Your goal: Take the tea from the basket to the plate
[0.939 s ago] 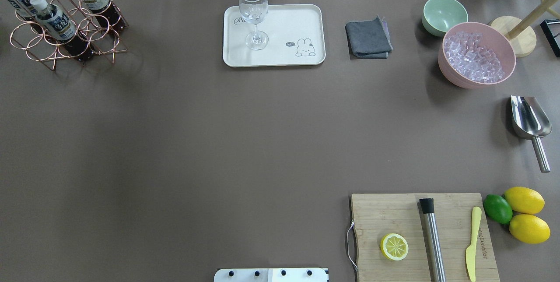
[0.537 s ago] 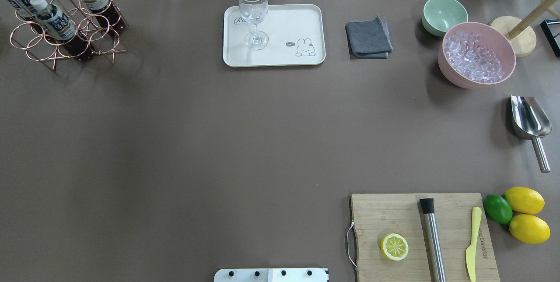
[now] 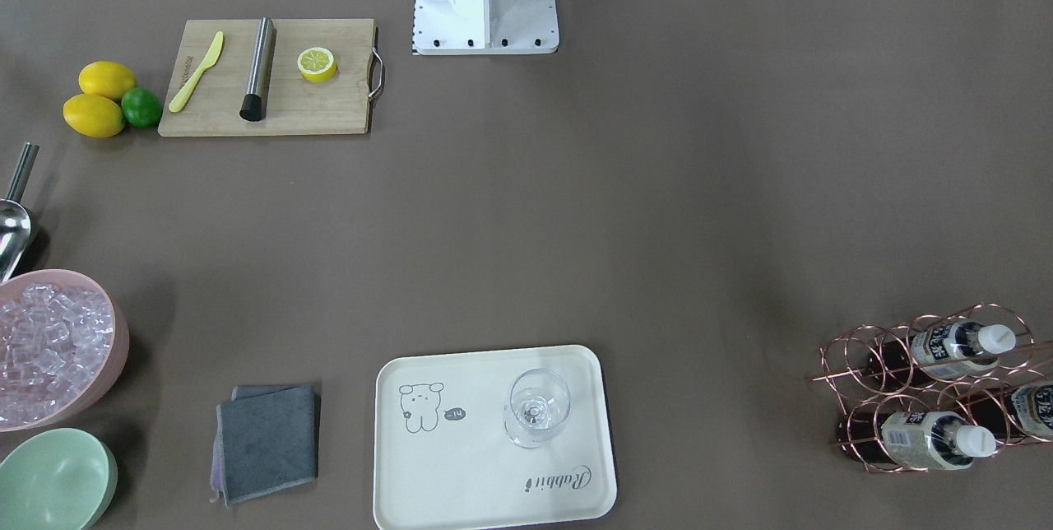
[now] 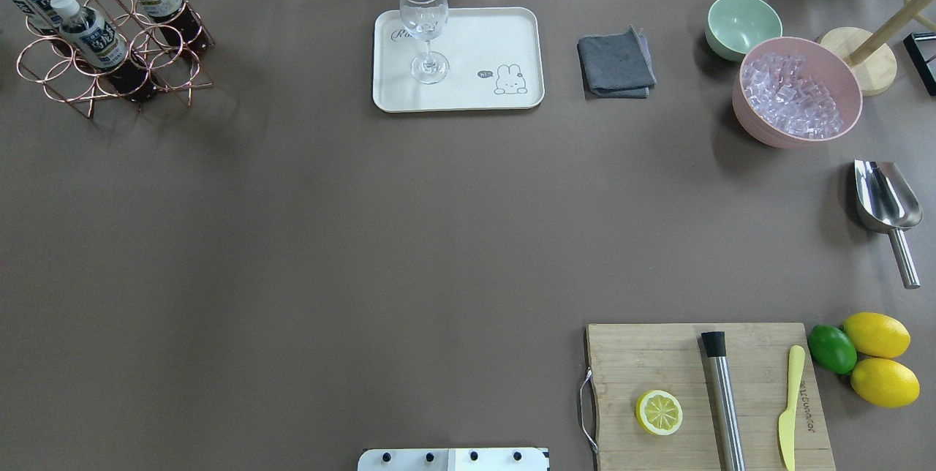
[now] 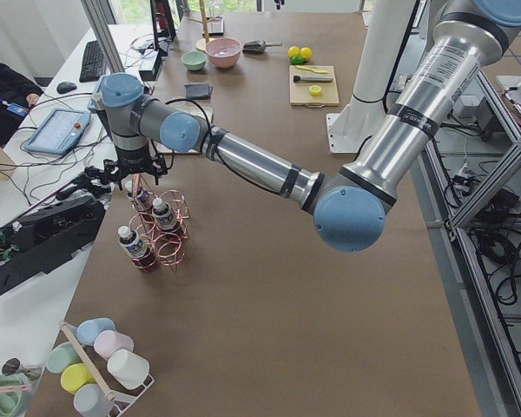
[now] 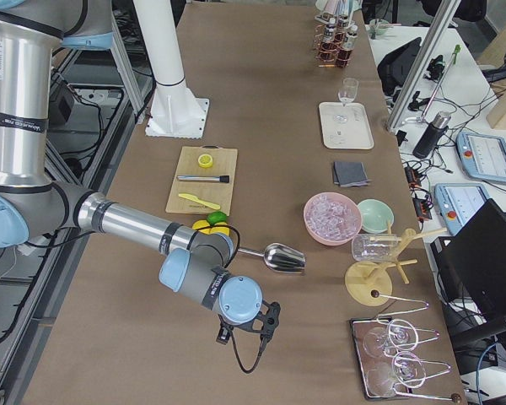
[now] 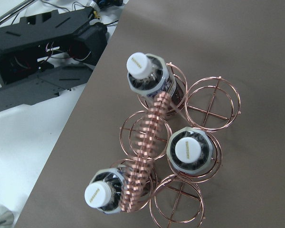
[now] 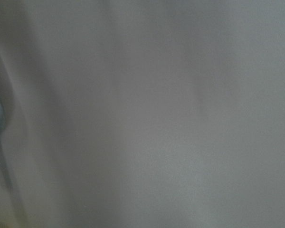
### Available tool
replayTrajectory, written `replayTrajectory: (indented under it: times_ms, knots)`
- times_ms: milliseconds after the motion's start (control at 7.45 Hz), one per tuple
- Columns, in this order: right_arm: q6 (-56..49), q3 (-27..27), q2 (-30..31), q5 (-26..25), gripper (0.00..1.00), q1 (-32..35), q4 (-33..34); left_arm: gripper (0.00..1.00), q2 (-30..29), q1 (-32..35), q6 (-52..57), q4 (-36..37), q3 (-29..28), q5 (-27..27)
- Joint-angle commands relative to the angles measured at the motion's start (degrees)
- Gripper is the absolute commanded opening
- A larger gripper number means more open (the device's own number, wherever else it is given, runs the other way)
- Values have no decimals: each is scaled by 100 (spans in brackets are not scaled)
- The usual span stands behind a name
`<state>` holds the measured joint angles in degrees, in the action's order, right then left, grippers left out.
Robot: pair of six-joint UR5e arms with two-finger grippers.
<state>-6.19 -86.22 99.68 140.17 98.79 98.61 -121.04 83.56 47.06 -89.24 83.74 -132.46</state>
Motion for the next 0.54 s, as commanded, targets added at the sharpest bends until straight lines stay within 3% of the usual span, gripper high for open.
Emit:
replayTrajectory:
  times_ms: [0, 268, 403]
  knots:
    - [4, 0, -10, 1, 100, 0, 0, 95, -464, -234, 567, 108, -578, -17]
    - [4, 0, -10, 1, 100, 9, 0, 91, -464, -235, 576, 108, -622, -26]
    - [-5, 0, -10, 1, 100, 9, 0, 76, -430, -208, 620, 117, -613, -34]
